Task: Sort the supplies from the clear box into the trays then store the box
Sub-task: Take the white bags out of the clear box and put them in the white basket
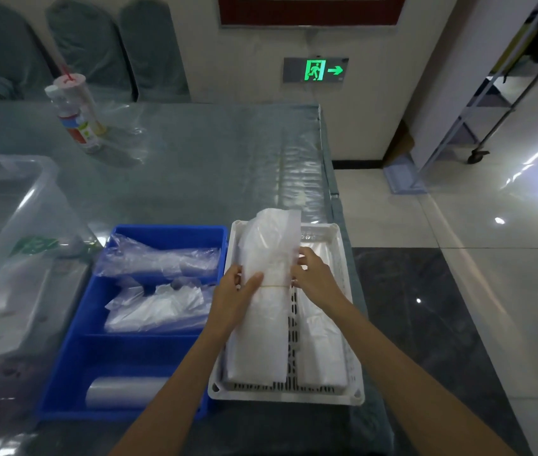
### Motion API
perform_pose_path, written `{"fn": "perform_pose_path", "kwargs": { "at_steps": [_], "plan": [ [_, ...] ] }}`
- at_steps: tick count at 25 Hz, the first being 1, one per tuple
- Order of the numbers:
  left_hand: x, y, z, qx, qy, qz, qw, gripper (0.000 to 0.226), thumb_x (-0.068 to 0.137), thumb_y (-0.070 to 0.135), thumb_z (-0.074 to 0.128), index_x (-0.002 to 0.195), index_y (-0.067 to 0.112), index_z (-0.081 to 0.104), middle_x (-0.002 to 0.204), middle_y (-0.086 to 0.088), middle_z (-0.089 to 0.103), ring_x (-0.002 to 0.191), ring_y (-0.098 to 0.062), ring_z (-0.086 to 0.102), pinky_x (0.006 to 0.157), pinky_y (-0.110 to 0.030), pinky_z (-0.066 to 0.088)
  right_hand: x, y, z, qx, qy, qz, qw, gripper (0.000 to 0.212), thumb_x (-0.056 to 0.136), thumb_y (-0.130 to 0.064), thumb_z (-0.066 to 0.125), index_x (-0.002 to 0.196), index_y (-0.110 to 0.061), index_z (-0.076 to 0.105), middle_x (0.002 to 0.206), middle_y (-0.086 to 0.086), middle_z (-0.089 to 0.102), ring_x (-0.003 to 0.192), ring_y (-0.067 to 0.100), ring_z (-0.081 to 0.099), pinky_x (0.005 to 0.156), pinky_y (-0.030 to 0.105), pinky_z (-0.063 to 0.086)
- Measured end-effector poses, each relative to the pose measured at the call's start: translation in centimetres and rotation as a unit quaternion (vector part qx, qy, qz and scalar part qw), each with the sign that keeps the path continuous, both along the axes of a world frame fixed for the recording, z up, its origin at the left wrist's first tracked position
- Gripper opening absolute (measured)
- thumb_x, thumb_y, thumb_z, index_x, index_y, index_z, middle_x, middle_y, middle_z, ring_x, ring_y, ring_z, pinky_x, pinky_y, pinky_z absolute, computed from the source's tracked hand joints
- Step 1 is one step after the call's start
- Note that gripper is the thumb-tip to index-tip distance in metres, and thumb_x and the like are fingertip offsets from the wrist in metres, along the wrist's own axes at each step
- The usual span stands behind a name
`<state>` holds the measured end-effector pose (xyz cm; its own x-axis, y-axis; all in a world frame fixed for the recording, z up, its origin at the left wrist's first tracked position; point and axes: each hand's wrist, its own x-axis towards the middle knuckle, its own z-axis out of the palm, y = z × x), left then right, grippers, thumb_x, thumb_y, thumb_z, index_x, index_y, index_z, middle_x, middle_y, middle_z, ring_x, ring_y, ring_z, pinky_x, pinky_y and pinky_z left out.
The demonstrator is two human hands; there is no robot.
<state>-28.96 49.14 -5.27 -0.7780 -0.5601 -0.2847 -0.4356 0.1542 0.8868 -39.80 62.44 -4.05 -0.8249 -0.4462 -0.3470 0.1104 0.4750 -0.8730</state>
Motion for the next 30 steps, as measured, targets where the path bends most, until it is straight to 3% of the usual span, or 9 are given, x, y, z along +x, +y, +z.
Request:
{"fn": "perform_pose_path", "kwargs": {
  "at_steps": [4,10,14,18,22,26,30],
  "plan": [
    [-0.2,0.2,-2.5,-0.001,-0.023,0.005,1.0,0.027,0.087,0.044,0.061,0.096,0.02,0.052,0.091,0.003,0.063,0.083,-0.014,0.064,0.069,-0.028,0.053,1.0,1.1,-2.1,0.051,0.004,0.01,0.999,0.043,0.096,-0.024,0.049,0.138,-0.019,0.04,0.126,0.002,0.057,0.099,0.013,0.058,0.068,0.011,0.042],
    [-0.6,0.8,-4.4,-0.056,-0.043,-0.01,0.997,0.029,0.087,0.043,0.06,0.101,0.02,0.049,0.09,0.001,0.06,0.08,-0.016,0.062,0.069,-0.034,0.054,2.9,3.0,-5.8,0.117,0.095,-0.016,0.988,0.045,0.096,-0.034,0.05,0.137,-0.016,0.042,0.134,0.003,0.051,0.122,0.018,0.047,0.098,0.027,0.037],
    [-0.8,1.2,-4.6,-0.111,-0.032,-0.054,0.992,0.026,0.09,0.035,0.059,0.102,0.015,0.047,0.078,0.008,0.051,0.068,-0.005,0.052,0.057,-0.02,0.04,4.4,3.3,-7.4,0.17,0.111,-0.027,0.979,0.045,0.095,-0.029,0.054,0.136,-0.017,0.042,0.137,0.001,0.045,0.127,0.018,0.037,0.1,0.023,0.03],
    [-1.0,0.9,-5.1,-0.138,-0.041,-0.093,0.985,0.03,0.091,0.035,0.057,0.109,0.015,0.043,0.09,0.0,0.057,0.077,-0.016,0.058,0.067,-0.032,0.05,5.4,2.9,-8.3,0.18,0.155,-0.038,0.971,0.051,0.087,-0.021,0.066,0.133,-0.018,0.044,0.135,-0.001,0.044,0.124,0.015,0.037,0.097,0.016,0.024],
    [-1.1,0.7,-4.7,-0.133,-0.043,-0.109,0.984,0.028,0.092,0.032,0.056,0.108,0.015,0.041,0.087,0.002,0.054,0.075,-0.014,0.057,0.065,-0.031,0.05,5.6,3.0,-8.5,0.174,0.171,-0.063,0.968,0.047,0.085,-0.01,0.062,0.129,-0.021,0.049,0.133,-0.005,0.047,0.121,0.012,0.04,0.095,0.017,0.03],
    [-1.2,0.4,-4.8,-0.097,-0.044,-0.104,0.989,0.023,0.093,0.028,0.055,0.104,0.014,0.04,0.083,0.003,0.052,0.07,-0.011,0.054,0.057,-0.025,0.045,5.5,3.4,-7.6,0.13,0.173,-0.101,0.971,0.043,0.085,0.003,0.058,0.12,-0.021,0.055,0.116,-0.006,0.057,0.103,0.008,0.055,0.087,0.025,0.053],
    [-1.4,0.6,-4.4,-0.074,-0.043,-0.08,0.993,0.023,0.094,0.029,0.054,0.105,0.014,0.04,0.08,0.003,0.048,0.065,-0.011,0.05,0.058,-0.028,0.046,5.0,3.6,-5.5,0.089,0.168,-0.15,0.97,0.041,0.086,0.005,0.056,0.119,-0.019,0.058,0.114,-0.003,0.062,0.094,0.008,0.06,0.083,0.021,0.055]
  ]
}}
